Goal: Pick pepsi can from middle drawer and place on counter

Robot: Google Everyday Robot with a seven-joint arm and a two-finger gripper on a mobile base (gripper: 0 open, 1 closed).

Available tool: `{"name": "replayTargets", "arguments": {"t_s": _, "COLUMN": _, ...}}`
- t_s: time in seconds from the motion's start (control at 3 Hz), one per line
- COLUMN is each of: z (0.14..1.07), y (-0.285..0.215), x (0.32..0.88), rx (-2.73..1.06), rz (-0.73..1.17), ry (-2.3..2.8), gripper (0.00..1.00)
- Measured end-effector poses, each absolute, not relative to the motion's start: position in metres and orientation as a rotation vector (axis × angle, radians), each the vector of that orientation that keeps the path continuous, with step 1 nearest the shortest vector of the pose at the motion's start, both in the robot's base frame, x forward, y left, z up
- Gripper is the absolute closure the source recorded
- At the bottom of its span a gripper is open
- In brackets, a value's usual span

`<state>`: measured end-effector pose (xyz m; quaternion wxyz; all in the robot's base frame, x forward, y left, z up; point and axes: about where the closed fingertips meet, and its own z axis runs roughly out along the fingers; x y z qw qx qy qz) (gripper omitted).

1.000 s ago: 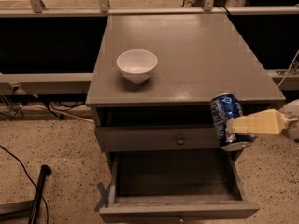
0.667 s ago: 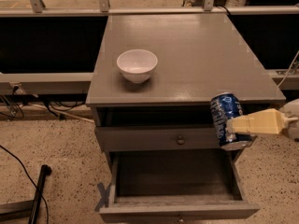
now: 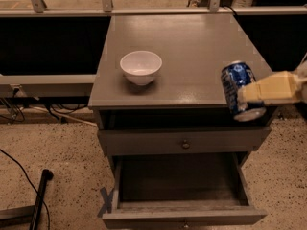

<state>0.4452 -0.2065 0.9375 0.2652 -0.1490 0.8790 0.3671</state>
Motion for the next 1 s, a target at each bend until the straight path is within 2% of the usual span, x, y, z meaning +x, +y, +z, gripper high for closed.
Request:
{"name": "replayTargets", "arguments": {"t_s": 0.33, "z": 0.963, "y": -0.216, "x": 0.494, "rx": -0.390, "rz": 0.852, "ry": 2.423, "gripper": 1.00}}
{"name": "replayTargets", "arguments": {"t_s": 1.0, "z": 0.925, "y": -0.234, "x": 0.596, "rx": -0.274, "rz": 0.676, "ry": 2.577, "gripper": 1.00}}
